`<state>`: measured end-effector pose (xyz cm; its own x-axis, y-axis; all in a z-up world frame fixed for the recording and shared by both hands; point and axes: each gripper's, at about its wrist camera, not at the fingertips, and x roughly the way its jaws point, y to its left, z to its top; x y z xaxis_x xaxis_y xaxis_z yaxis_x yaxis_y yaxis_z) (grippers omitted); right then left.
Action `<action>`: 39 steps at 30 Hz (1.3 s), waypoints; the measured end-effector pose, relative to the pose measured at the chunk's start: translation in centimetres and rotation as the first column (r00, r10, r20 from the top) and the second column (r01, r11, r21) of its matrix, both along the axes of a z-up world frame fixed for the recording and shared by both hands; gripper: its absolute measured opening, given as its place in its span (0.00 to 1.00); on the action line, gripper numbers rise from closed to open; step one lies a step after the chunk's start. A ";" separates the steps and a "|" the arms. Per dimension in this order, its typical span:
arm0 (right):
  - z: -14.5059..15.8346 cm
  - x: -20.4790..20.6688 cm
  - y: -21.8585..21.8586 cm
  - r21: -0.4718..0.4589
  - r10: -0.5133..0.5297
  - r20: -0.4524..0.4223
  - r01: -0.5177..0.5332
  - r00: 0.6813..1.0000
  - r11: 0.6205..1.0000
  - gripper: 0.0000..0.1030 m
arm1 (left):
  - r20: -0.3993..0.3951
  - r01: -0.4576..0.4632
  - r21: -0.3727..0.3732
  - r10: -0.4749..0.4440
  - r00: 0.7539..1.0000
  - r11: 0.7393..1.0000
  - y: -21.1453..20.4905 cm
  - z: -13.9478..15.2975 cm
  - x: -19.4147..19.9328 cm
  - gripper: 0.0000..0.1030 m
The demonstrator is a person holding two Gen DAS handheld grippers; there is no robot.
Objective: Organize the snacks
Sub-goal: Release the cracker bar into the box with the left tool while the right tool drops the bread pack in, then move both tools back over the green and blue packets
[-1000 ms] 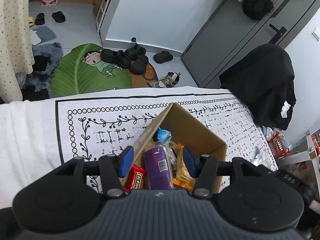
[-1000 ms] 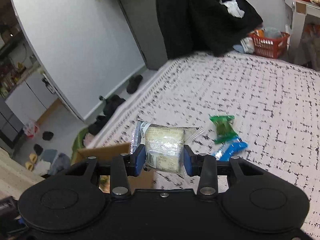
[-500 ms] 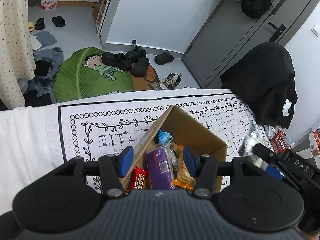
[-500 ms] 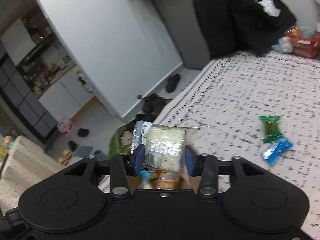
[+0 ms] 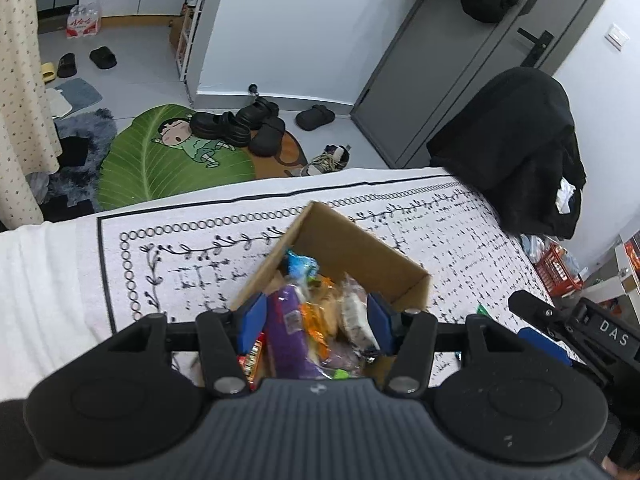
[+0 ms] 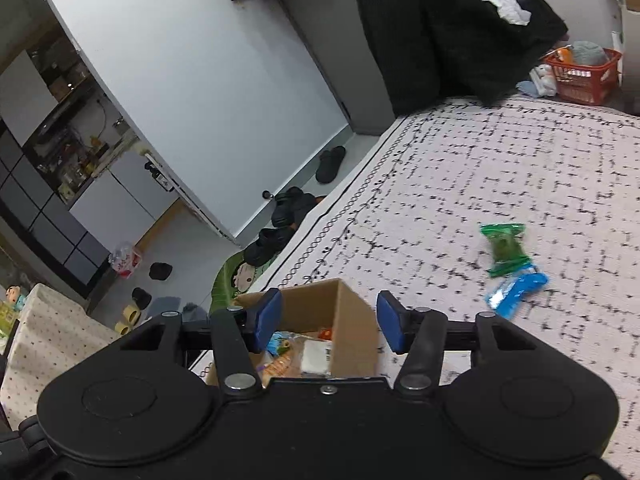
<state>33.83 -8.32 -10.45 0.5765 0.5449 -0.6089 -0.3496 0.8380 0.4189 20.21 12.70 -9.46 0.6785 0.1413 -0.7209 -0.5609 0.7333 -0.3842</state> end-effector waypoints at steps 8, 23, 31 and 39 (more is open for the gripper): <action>0.3 0.1 -4.3 -0.015 -0.048 -0.010 0.048 0.999 0.999 0.60 | 0.002 0.035 0.035 -0.035 0.999 0.999 -4.0 0.4 1.4 0.69; -0.8 2.0 -12.4 -0.016 -0.135 -0.050 0.135 0.990 0.991 0.78 | -0.012 0.130 0.057 -0.130 0.991 0.990 -11.7 0.7 5.6 0.79; -2.2 4.1 -14.6 -0.035 -0.159 -0.091 0.156 0.983 0.987 0.84 | -0.026 0.171 0.054 -0.169 0.985 0.984 -14.1 0.2 8.3 0.79; -5.3 6.8 -15.4 -0.035 -0.223 -0.179 0.220 0.958 0.975 1.00 | -0.038 0.192 0.019 -0.191 0.981 0.981 -14.9 -1.1 11.2 0.91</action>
